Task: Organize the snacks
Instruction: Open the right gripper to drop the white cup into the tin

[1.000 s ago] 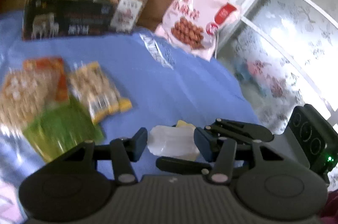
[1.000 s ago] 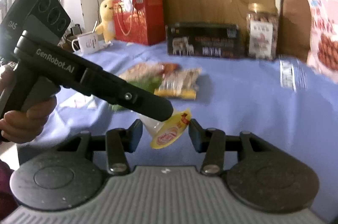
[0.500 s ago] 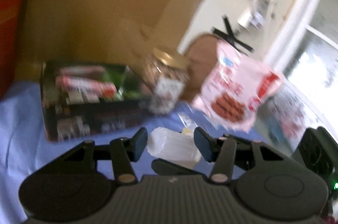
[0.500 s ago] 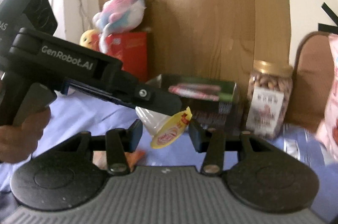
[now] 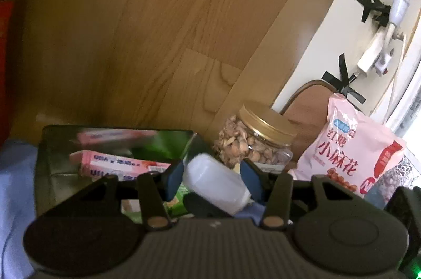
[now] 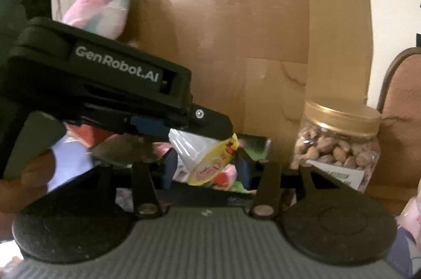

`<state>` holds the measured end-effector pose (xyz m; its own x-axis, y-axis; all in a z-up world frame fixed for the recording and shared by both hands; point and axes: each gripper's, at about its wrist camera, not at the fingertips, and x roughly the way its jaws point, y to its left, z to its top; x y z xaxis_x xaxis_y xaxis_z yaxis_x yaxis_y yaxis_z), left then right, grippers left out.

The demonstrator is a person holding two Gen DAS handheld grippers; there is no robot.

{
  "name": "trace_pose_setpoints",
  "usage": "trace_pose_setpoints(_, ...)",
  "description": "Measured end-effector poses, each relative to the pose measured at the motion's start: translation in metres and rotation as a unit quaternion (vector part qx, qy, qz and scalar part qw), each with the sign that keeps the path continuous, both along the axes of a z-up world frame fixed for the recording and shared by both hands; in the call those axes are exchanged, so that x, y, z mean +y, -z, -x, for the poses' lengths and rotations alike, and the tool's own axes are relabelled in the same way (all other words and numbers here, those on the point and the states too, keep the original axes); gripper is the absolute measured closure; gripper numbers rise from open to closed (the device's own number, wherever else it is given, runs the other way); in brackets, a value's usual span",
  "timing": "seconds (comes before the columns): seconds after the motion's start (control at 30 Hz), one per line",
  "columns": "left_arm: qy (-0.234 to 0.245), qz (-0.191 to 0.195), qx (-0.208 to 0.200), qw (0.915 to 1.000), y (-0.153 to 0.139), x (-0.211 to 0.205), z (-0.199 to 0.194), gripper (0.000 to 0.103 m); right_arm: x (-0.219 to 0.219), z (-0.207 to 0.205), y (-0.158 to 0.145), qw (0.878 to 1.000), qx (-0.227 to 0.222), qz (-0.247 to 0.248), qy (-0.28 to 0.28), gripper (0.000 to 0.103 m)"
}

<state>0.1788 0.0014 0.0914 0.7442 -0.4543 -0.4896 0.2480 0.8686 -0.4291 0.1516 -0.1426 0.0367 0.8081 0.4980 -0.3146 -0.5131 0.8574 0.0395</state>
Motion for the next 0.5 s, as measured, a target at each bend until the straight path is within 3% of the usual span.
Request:
trace_pose_setpoints(0.2,-0.006,-0.039,-0.001,0.9992,0.01,-0.014,-0.002,0.055,-0.008,-0.011,0.009,0.999,0.023,-0.009,0.032,0.05)
trace_pose_setpoints(0.5,-0.022,-0.061,-0.012,0.9978,-0.002,-0.01,0.044,0.051,-0.031,0.042,0.001,0.998,0.032,-0.038,0.04,0.047)
